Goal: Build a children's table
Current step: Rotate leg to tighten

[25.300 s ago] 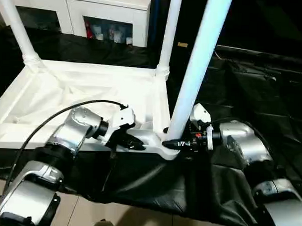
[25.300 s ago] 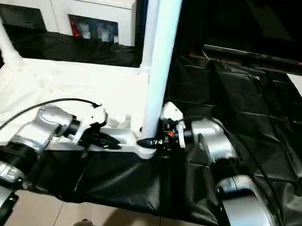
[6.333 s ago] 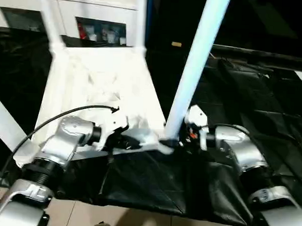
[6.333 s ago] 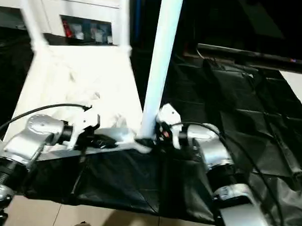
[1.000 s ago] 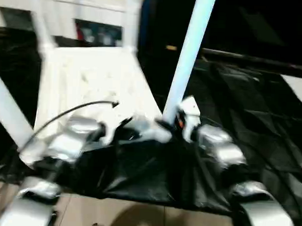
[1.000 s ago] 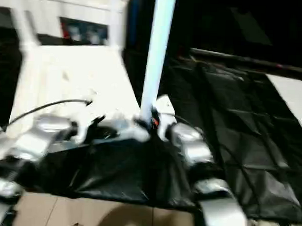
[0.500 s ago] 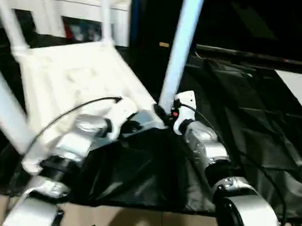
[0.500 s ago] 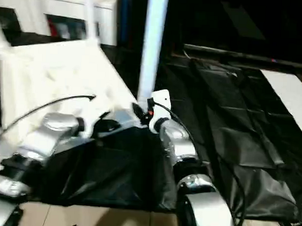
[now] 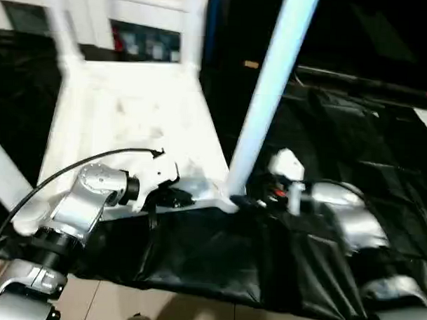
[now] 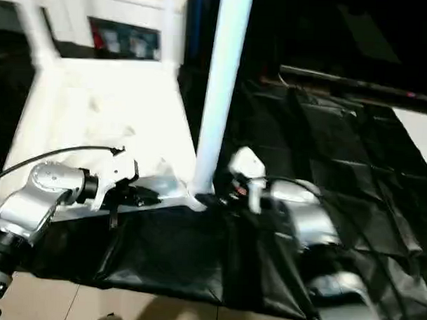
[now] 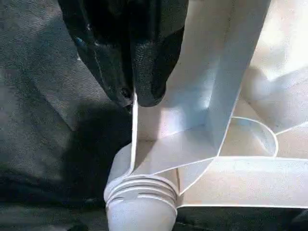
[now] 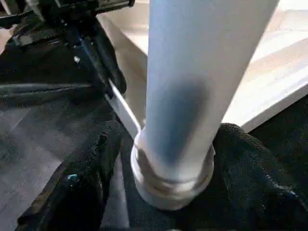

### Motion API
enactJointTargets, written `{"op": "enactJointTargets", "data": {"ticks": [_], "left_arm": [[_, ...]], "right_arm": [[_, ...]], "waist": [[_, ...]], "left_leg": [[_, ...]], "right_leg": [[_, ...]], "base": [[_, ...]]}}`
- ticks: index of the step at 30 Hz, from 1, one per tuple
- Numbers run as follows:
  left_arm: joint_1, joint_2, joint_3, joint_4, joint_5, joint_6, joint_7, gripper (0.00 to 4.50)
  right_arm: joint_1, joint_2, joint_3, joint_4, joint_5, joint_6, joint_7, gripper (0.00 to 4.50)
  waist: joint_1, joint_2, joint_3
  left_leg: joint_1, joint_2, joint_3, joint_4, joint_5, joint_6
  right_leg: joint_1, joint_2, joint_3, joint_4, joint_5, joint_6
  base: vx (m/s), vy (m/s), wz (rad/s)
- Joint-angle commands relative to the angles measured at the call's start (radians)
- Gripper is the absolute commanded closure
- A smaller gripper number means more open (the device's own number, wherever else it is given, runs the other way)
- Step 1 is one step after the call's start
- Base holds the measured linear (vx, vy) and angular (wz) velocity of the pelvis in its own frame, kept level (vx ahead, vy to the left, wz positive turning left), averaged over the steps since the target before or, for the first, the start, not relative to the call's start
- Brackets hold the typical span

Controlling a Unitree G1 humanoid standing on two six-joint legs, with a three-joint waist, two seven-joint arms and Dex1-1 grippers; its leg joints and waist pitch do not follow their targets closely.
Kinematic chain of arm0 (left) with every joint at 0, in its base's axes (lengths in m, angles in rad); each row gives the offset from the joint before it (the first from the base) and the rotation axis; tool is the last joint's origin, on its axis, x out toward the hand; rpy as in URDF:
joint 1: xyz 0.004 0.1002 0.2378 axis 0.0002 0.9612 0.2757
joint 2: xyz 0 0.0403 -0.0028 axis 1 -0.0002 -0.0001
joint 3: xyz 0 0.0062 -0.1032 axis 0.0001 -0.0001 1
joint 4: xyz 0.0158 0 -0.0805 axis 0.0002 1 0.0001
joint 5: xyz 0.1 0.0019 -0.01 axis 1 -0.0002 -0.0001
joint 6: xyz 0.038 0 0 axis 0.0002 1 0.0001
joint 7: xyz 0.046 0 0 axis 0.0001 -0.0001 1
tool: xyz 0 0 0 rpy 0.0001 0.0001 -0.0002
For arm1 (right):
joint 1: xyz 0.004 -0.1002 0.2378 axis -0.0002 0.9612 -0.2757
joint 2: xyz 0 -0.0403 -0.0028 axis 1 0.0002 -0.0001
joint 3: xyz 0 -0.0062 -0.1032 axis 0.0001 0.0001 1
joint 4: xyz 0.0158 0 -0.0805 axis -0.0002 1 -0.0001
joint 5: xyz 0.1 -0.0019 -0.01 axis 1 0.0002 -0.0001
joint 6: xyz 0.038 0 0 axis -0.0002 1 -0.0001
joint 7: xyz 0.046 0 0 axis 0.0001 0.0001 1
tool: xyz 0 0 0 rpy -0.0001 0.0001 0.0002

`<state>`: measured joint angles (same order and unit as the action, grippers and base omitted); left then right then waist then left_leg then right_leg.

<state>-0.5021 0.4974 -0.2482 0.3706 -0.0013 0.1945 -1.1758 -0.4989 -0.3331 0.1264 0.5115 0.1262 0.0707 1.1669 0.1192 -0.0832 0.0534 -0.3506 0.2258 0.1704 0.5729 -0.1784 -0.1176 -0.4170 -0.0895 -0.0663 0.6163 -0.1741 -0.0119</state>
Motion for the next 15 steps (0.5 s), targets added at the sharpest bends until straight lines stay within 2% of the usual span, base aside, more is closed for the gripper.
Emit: {"op": "enactJointTargets", "data": {"ticks": [1,2,3,4,5,7,15], "left_arm": [[-0.017,-0.003,0.003,-0.001,0.005,-0.011,0.014,4.5],[-0.018,0.0,-0.001,0.002,-0.002,-0.01,0.007,4.5],[-0.018,0.002,-0.006,0.005,-0.007,-0.007,-0.003,4.23],[-0.02,0.001,-0.01,0.015,-0.003,-0.015,0.002,4.23],[-0.022,0.0,-0.011,0.021,0.001,-0.021,0.004,4.06],[-0.027,0.002,-0.017,0.041,0.019,-0.044,0.017,3.88],[-0.045,0.016,-0.02,0.126,0.025,-0.072,-0.006,3.88]], "right_arm": [[0.017,-0.017,0.01,-0.043,0.028,0.024,0.039,1.18],[0.022,-0.022,0.013,-0.056,0.034,0.031,0.041,1.18],[0.029,-0.023,0.014,-0.07,0.037,0.034,0.04,1.11],[0.033,-0.021,0.015,-0.079,0.037,0.035,0.037,1.11],[0.036,-0.019,0.015,-0.086,0.036,0.038,0.035,1.07],[0.041,-0.015,0.014,-0.098,0.037,0.045,0.033,1.07],[0.046,-0.014,0.021,-0.119,0.05,0.061,0.02,1.07]], "waist": [[0.001,0.019,-0.064],[0.001,0.019,-0.064],[0.001,0.018,-0.065],[-0.001,0.017,-0.065],[-0.001,0.023,-0.065],[-0.001,0.021,-0.067],[-0.002,0.022,-0.064]], "left_leg": [[0.007,0.003,0.011,-0.066,-0.225,0.02],[0.005,0.003,0.009,-0.066,-0.224,0.019],[0.005,0.003,0.009,-0.065,-0.22,0.018],[0.003,0.001,0.009,-0.065,-0.213,0.019],[0.002,0.001,0.008,-0.065,-0.212,0.017],[0.003,0.001,0.008,-0.064,-0.207,0.016],[0.003,0.0,0.007,-0.065,-0.237,0.007]], "right_leg": [[0.059,-0.039,0.039,-0.063,-0.173,-0.203],[0.061,-0.041,0.038,-0.064,-0.181,-0.195],[0.06,-0.04,0.038,-0.064,-0.179,-0.193],[0.059,-0.039,0.038,-0.063,-0.174,-0.194],[0.06,-0.039,0.038,-0.063,-0.168,-0.194],[0.06,-0.039,0.037,-0.061,-0.16,-0.195],[0.058,-0.04,0.037,-0.067,-0.207,-0.187]], "base": [[0.0,0.0,0.0],[0.0,0.0,0.0],[0.0,0.0,0.0],[0.0,0.0,0.0],[0.0,0.0,0.0],[0.0,0.0,0.0],[0.0,0.0,0.0]]}}
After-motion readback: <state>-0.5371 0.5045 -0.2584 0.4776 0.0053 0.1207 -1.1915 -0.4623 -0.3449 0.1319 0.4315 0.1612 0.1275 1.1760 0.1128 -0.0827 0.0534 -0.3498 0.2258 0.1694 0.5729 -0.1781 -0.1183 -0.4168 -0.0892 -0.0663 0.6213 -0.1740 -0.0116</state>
